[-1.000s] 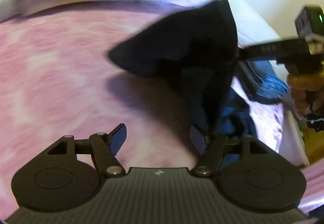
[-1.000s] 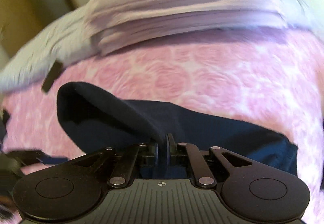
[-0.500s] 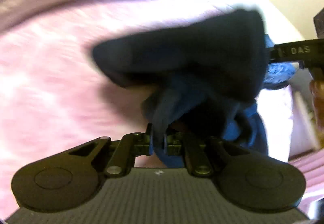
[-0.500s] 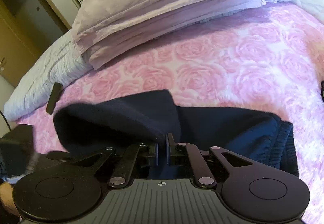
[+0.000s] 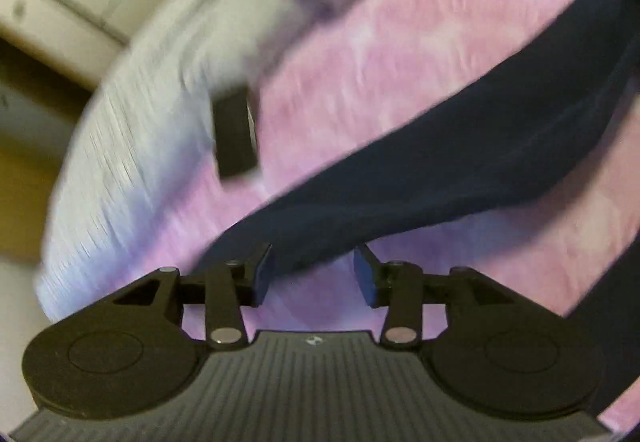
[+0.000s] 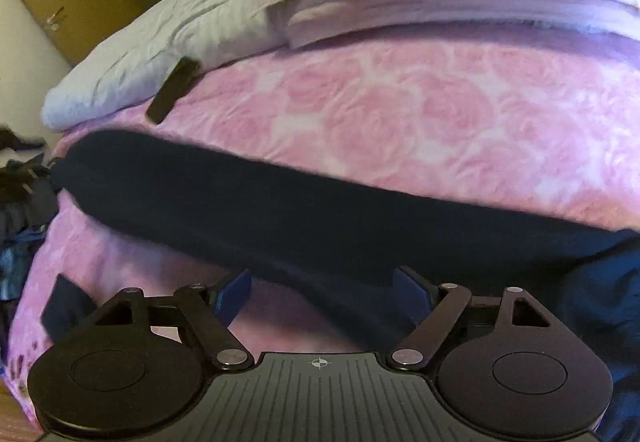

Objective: Fold clothes

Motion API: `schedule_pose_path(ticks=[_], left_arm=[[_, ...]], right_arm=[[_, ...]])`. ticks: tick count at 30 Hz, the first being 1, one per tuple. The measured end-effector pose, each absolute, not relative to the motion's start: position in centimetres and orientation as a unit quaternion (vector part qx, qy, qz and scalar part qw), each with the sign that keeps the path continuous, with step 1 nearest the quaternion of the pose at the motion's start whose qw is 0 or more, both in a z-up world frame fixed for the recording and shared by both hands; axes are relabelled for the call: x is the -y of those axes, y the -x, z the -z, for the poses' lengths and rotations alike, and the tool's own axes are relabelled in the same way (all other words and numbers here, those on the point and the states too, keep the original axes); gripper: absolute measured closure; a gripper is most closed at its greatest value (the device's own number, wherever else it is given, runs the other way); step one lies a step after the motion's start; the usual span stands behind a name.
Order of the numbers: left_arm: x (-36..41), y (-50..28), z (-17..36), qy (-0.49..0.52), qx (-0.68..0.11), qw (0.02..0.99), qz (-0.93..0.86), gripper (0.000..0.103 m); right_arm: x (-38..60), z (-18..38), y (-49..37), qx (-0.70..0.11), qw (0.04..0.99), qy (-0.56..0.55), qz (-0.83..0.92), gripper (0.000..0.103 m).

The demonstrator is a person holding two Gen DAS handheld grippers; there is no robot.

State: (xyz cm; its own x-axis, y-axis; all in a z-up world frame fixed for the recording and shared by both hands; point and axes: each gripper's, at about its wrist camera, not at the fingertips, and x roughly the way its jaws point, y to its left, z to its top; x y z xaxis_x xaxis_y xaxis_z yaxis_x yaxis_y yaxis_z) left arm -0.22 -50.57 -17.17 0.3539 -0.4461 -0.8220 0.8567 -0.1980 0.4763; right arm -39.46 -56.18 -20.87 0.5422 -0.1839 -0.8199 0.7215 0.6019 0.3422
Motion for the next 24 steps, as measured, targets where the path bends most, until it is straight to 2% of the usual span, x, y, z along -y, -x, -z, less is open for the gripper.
schedule_pose_path(ticks=[3,8,12,20,22,23,24], left_arm=[[46.6,-1.9,20.0,-0.536,-0.255,0.608,0.527,0.063],[40.0,-4.5,22.0,-0.510,-0.320,0.609,0.516,0.062],[37.6,-7.8,23.3,-0.471,-0.372,0.616,0.510,0.053],[32.8,-14.3,25.8,-0.386,-0.472,0.622,0.491,0.054],[31.6,-15.8,26.4,-0.366,-0.494,0.621,0.487,0.070],[31.5,-15.6,26.2,-0.367,-0.491,0.620,0.490,0.088],[31.4,-15.4,25.8,-0.374,-0.483,0.622,0.489,0.094]], right_arm=[[54.1,21.8,37.9,-0.413,0.802,-0.337,0.271,0.022],[50.3,23.3,41.4,-0.444,0.751,-0.368,0.323,0.022],[46.9,24.9,44.5,-0.440,0.691,-0.421,0.389,0.022],[41.5,26.6,47.6,-0.397,0.620,-0.470,0.486,0.022],[41.0,26.2,48.6,-0.386,0.611,-0.469,0.508,0.022],[41.0,25.9,49.2,-0.378,0.609,-0.465,0.519,0.022],[41.0,25.6,49.9,-0.370,0.609,-0.459,0.531,0.022]])
